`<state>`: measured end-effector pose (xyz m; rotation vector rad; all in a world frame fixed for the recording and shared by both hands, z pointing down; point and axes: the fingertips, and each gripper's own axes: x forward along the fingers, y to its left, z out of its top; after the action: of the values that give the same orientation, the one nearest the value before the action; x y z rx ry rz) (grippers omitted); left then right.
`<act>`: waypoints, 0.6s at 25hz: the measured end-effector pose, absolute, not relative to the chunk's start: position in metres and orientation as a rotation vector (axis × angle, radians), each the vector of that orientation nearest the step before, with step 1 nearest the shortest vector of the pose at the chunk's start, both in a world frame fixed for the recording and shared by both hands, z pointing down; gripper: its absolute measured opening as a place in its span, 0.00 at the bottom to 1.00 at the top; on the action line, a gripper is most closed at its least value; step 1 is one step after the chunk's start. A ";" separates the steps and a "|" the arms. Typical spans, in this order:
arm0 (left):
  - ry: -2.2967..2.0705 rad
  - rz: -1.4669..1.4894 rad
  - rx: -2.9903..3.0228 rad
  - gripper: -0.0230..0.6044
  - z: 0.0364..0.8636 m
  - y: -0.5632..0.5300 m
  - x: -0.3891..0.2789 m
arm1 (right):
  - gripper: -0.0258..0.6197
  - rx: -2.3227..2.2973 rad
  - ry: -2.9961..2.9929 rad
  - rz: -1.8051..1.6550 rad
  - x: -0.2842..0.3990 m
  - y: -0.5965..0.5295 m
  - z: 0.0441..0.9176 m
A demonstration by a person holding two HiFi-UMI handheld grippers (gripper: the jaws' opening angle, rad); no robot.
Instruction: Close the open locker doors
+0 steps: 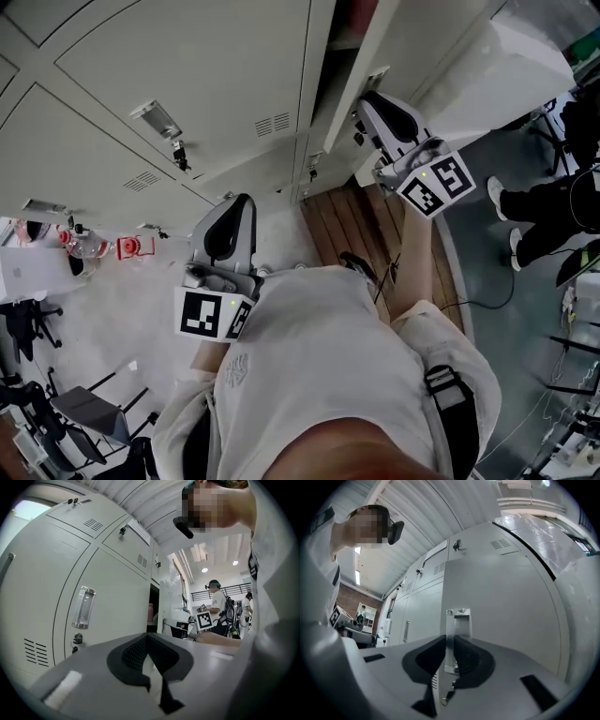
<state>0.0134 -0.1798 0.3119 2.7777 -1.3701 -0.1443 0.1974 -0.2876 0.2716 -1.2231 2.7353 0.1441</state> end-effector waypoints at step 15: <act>-1.453 -0.142 2.734 0.04 0.308 -0.204 -0.036 | 0.10 -1.478 2.686 0.168 0.174 -0.351 0.274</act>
<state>-0.0361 -0.2036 0.3084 2.7341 -1.4525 -0.1416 0.1743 -0.3515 0.2736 -1.4784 2.6859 0.1682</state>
